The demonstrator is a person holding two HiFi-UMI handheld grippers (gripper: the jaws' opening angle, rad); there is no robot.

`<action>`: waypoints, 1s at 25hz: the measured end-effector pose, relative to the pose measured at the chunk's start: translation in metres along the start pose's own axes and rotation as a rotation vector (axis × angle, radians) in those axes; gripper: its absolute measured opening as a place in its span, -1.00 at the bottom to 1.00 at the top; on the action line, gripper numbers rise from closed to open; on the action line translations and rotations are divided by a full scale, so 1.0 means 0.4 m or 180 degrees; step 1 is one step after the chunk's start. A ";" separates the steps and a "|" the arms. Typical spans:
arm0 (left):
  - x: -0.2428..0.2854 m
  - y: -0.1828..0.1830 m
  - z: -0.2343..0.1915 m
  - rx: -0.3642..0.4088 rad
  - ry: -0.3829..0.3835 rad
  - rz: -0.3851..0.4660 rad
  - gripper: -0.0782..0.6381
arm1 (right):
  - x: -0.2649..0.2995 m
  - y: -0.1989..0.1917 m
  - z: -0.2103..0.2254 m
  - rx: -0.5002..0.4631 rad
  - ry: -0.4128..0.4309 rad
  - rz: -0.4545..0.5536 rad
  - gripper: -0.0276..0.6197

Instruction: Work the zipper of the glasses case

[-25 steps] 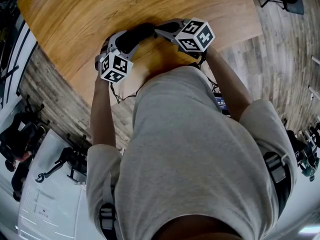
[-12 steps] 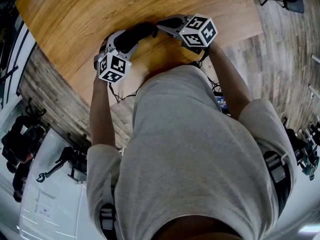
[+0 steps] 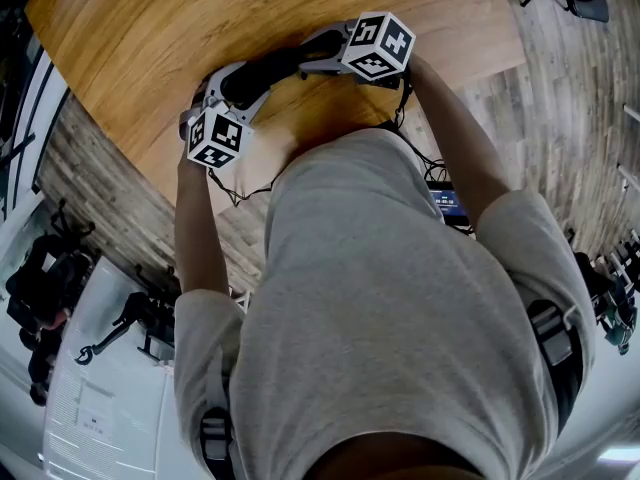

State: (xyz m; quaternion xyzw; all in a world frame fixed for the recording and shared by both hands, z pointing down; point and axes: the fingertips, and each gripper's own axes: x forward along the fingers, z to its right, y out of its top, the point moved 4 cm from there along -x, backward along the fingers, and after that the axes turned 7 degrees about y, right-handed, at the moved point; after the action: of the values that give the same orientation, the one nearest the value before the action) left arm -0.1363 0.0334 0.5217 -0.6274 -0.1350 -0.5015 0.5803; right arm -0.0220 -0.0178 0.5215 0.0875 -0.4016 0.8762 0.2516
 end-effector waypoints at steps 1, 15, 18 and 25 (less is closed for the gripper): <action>-0.002 -0.002 -0.001 0.0016 -0.0005 0.0002 0.00 | 0.002 0.001 -0.001 -0.0039 0.0018 -0.0027 -0.52; 0.034 -0.001 0.007 0.0514 0.0486 -0.0515 0.01 | -0.016 -0.008 -0.023 -0.0202 -0.0260 0.0056 -0.83; 0.043 0.007 -0.003 0.0705 0.0683 -0.0637 0.01 | -0.026 0.003 -0.040 -0.0253 -0.0267 0.0080 -0.83; 0.009 0.034 -0.026 0.0461 0.0855 -0.0615 0.00 | -0.049 0.067 -0.087 -0.0421 -0.0379 0.0225 -0.83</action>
State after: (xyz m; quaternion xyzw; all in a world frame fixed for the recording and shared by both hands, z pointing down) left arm -0.1291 0.0192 0.5145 -0.4953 -0.1517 -0.6232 0.5859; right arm -0.0171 -0.0136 0.4739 0.1083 -0.4757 0.8494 0.2015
